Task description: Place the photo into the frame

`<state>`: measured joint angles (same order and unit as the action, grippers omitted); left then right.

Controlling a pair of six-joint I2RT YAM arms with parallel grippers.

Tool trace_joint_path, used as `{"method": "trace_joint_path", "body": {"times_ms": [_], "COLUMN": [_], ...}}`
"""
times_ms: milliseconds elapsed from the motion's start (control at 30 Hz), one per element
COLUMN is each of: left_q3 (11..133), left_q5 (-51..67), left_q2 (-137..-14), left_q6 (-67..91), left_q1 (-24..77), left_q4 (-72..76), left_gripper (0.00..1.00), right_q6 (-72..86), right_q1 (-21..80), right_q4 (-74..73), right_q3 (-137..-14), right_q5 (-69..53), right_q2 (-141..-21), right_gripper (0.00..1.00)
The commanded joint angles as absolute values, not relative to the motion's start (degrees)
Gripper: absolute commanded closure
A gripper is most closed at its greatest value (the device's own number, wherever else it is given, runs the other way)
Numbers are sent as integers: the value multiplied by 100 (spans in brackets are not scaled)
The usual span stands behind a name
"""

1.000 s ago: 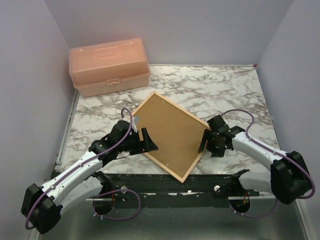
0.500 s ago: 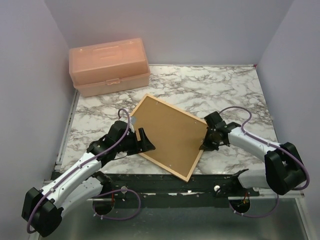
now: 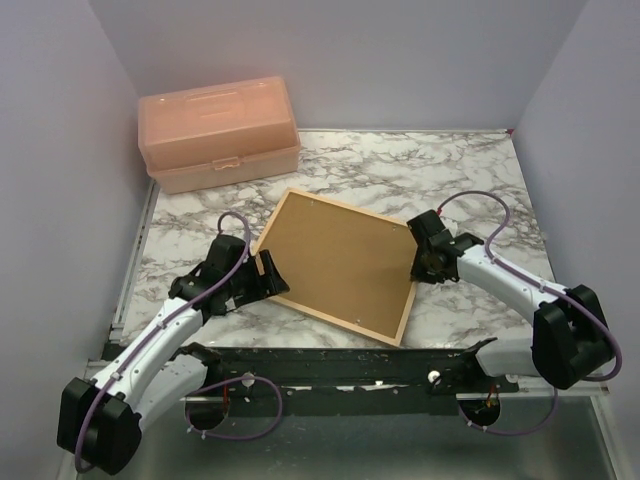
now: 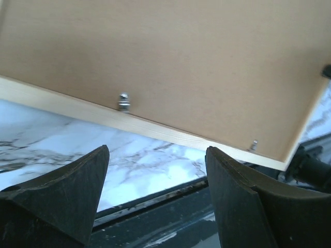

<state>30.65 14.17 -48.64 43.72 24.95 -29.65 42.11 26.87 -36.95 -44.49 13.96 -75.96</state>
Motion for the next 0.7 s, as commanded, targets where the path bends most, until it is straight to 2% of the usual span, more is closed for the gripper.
{"method": "trace_joint_path", "body": {"times_ms": [0, 67, 133, 300, 367, 433, 667], "left_q3": [3448, 3557, 3644, 3745, 3684, 3603, 3669], "left_q5": [484, 199, -120, -728, -753, -592, 418], "left_q2": [-5180, -5313, -5406, -5541, -5597, -5686, -6590], "left_q6": [3980, 3915, 3867, 3830, 3813, 3765, 3656], "left_q1": [2140, 1959, 1783, 1315, 1155, 1015, 870], "left_q4": [-3453, -3550, -3568, -3507, -3339, -3100, -2516], "left_gripper": [23, 23, 23, 22, 17, 17, 17], "right_q6": [3691, 3700, 3694, 3858, 3947, 4054, 4413], "right_q1": [2567, 2524, 2495, 2483, 2486, 2487, 2482], "right_q4": [-3691, -3674, -3633, -3626, -3621, -3607, -3100], "right_q3": [-4732, -4815, -4879, -4851, -4724, -4549, -3835], "right_q5": [2448, 2332, 2045, 1412, 1219, 1041, 49], "right_q2": [-7788, -7975, -8141, -8221, -8084, -7858, -7397], "right_gripper": [88, 68, 53, 17, 6, 1, 0]}}
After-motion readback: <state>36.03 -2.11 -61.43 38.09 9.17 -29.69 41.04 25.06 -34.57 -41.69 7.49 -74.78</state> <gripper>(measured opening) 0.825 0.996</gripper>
